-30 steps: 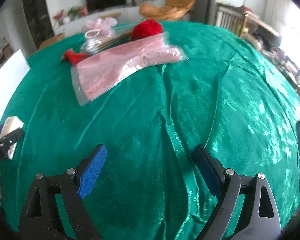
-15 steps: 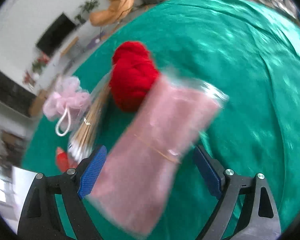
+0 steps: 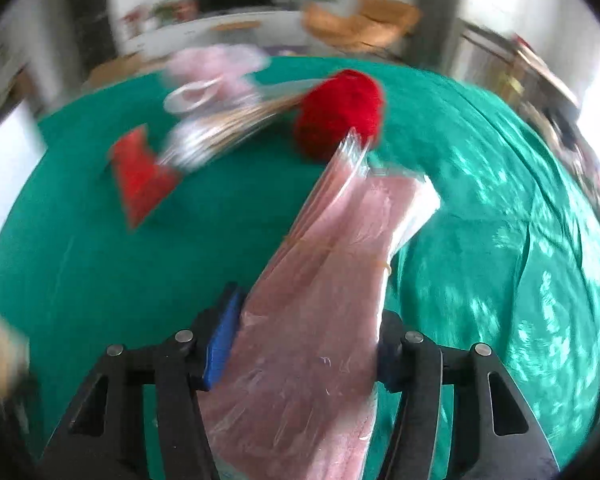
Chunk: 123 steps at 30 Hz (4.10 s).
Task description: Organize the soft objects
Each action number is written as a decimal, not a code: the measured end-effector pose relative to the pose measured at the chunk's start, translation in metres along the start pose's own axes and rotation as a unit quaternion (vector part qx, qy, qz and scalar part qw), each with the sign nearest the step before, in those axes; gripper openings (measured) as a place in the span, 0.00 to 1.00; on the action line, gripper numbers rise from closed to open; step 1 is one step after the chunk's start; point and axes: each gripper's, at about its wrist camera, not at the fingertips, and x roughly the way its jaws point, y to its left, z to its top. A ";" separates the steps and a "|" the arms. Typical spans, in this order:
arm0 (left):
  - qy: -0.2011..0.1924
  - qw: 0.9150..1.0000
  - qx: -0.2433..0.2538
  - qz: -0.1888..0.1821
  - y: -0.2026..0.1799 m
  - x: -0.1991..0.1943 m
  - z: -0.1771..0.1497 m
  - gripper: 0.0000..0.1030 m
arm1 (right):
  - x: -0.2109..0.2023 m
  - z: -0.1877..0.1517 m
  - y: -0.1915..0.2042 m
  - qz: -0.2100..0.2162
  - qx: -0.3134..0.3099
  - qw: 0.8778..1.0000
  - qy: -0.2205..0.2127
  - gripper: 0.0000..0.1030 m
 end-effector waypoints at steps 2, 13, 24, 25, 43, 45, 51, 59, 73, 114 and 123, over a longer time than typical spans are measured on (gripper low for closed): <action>0.000 1.000 0.000 0.000 0.000 0.000 0.000 1.00 | -0.017 -0.019 0.010 0.014 -0.055 0.998 -0.007 0.57; 0.000 1.000 0.000 0.000 0.000 0.000 0.000 1.00 | -0.044 -0.077 0.004 0.071 -0.038 0.996 -0.023 0.81; 0.000 1.000 -0.001 0.001 0.000 0.000 0.000 1.00 | -0.046 -0.074 0.002 0.067 -0.030 0.997 -0.020 0.85; 0.000 1.000 -0.001 0.001 0.000 0.000 0.000 1.00 | -0.046 -0.074 0.002 0.067 -0.030 0.997 -0.020 0.85; -0.001 1.000 -0.001 0.001 -0.001 0.000 -0.001 1.00 | -0.046 -0.075 0.001 0.072 -0.030 0.997 -0.019 0.85; -0.001 1.000 -0.001 0.001 -0.001 0.000 -0.002 1.00 | -0.046 -0.075 0.001 0.072 -0.031 0.997 -0.018 0.85; 0.007 1.000 0.001 -0.001 -0.001 -0.001 -0.003 1.00 | -0.044 -0.064 -0.001 0.085 -0.047 0.994 0.042 0.86; 0.038 0.999 0.017 -0.005 0.000 -0.015 0.002 0.51 | -0.041 -0.045 -0.001 0.060 -0.034 0.991 0.111 0.53; -0.082 0.983 -0.104 -0.124 0.076 -0.168 -0.018 0.50 | -0.168 -0.020 0.036 0.158 -0.012 0.987 -0.010 0.24; 0.020 0.997 -0.002 -0.074 -0.036 -0.074 -0.019 0.99 | -0.046 -0.058 -0.049 -0.025 0.078 0.996 -0.024 0.73; 0.013 1.000 0.011 -0.011 -0.044 -0.007 0.015 0.99 | -0.048 -0.071 -0.050 -0.027 0.091 0.995 -0.018 0.78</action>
